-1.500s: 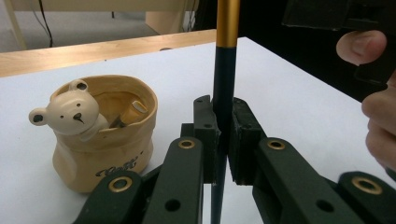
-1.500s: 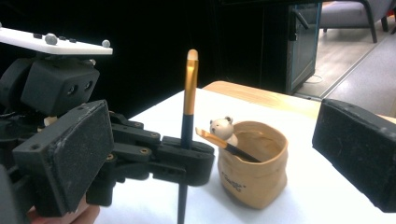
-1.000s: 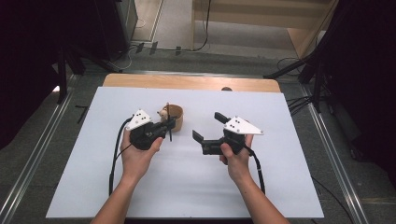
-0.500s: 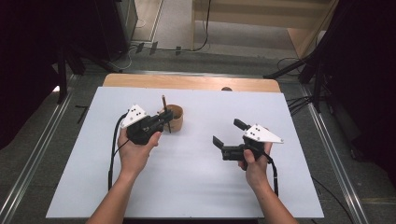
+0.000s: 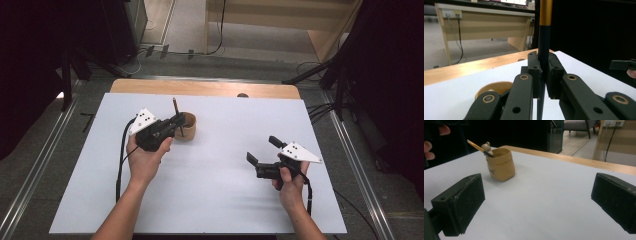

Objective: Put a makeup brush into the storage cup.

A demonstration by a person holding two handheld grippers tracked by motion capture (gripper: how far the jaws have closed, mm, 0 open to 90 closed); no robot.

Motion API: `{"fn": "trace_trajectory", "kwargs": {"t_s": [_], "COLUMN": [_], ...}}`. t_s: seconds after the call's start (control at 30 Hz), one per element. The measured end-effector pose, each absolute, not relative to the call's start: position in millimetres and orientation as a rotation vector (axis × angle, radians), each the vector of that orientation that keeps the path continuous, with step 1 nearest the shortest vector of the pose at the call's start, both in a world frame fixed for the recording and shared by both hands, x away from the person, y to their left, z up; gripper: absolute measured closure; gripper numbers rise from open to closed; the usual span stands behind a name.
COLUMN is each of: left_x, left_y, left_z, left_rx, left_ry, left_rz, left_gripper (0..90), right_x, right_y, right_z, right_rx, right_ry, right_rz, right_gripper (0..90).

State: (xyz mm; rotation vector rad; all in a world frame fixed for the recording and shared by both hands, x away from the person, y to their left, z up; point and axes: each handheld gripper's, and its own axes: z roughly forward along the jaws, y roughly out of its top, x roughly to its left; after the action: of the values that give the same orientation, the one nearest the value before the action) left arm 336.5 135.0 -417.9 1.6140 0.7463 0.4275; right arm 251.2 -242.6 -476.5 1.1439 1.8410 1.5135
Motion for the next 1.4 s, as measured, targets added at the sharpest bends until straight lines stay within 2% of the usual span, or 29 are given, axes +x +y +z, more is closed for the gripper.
{"fn": "trace_trajectory", "kwargs": {"t_s": [0.83, 1.4], "left_x": [369.5, 394.4], "left_y": [136.1, 132.0], "left_z": [-416.2, -432.9], "left_rx": [1.566, 1.553], "left_ry": [0.765, 0.799], "left_rz": [0.478, 0.511], "left_gripper": [84.1, 84.0], "right_x": [211.4, 204.1], "right_y": [-288.8, -303.0], "right_z": [-499.1, -500.4], "right_rx": [1.184, 1.185], "right_ry": [1.850, 1.815], "right_rz": [1.447, 1.448], "right_gripper": [0.0, 0.0]}}
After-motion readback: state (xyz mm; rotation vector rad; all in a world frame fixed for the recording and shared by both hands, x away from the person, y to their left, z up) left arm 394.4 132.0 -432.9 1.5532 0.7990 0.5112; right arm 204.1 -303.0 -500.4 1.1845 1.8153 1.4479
